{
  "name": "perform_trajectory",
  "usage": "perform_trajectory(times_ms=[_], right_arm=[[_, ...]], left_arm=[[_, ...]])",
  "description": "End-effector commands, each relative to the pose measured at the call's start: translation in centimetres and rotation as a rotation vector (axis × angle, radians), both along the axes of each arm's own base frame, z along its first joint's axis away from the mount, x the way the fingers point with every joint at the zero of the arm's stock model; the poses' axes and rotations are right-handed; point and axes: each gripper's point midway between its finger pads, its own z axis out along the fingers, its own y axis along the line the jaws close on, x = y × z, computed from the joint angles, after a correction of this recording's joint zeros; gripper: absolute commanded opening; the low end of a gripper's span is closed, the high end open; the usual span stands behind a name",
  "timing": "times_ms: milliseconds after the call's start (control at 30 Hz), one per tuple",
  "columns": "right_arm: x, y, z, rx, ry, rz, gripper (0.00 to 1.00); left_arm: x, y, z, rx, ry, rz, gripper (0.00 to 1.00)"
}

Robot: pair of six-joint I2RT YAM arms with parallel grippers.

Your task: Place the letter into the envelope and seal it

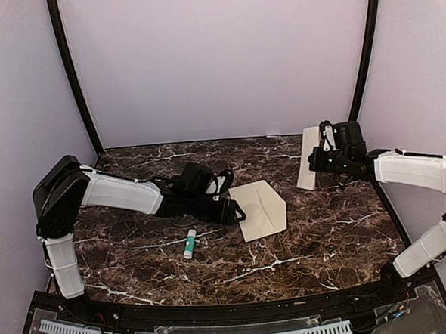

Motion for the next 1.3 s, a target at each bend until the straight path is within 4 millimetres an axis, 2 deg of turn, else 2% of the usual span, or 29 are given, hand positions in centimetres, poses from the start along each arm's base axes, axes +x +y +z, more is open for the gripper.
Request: perform_trajectory(times_ms=[0, 133, 233, 333, 567, 667, 700, 767, 900, 1033, 1100, 1133, 1167, 1267], right_arm=[[-3.1, -0.5, 0.0, 0.026, 0.070, 0.014, 0.00], [-5.2, 1.6, -0.1, 0.090, 0.082, 0.164, 0.00], [-5.3, 2.6, 0.3, 0.107, 0.055, 0.228, 0.00], [-4.8, 3.9, 0.5, 0.106, 0.034, 0.311, 0.00], [-2.7, 8.1, 1.7, 0.112, -0.089, 0.569, 0.00], [-1.1, 9.0, 1.1, 0.094, -0.082, 0.604, 0.00], [-0.5, 9.2, 0.2, 0.083, -0.055, 0.602, 0.00], [0.1, 9.1, -0.2, 0.076, -0.036, 0.579, 0.00], [-0.2, 8.4, 1.0, 0.099, -0.085, 0.523, 0.00], [-0.5, 6.7, 2.6, 0.074, -0.107, 0.412, 0.00], [-0.5, 5.2, 3.3, 0.062, -0.107, 0.314, 0.00], [-0.7, 4.4, 2.9, 0.063, -0.081, 0.264, 0.00], [-1.0, 3.7, 2.8, 0.065, -0.063, 0.213, 0.00], [-2.8, 2.1, 1.6, 0.082, -0.002, 0.095, 0.00]], left_arm=[[3.1, 1.7, 4.6, -0.011, -0.176, 0.116, 0.69], [3.4, 1.5, 3.8, -0.013, -0.188, 0.116, 0.69], [3.7, 1.2, 2.5, -0.014, -0.174, 0.122, 0.68], [3.6, 0.9, 1.0, -0.011, -0.150, 0.120, 0.68], [2.8, 1.6, -1.1, 0.000, -0.100, 0.133, 0.65], [2.0, 2.1, -1.6, -0.009, -0.077, 0.133, 0.64], [1.8, 2.2, -1.6, -0.007, -0.075, 0.132, 0.63], [1.6, 2.6, -1.3, -0.002, -0.087, 0.128, 0.63], [2.0, 3.0, 2.0, 0.002, -0.179, 0.107, 0.64], [4.2, 2.8, 5.2, 0.064, -0.315, 0.082, 0.71], [5.8, 2.8, 5.7, 0.082, -0.341, 0.083, 0.72], [6.1, 2.7, 5.6, 0.084, -0.331, 0.072, 0.72], [7.4, 2.7, 5.5, 0.084, -0.333, 0.076, 0.72], [9.6, 2.4, 5.1, 0.067, -0.321, 0.057, 0.72]])
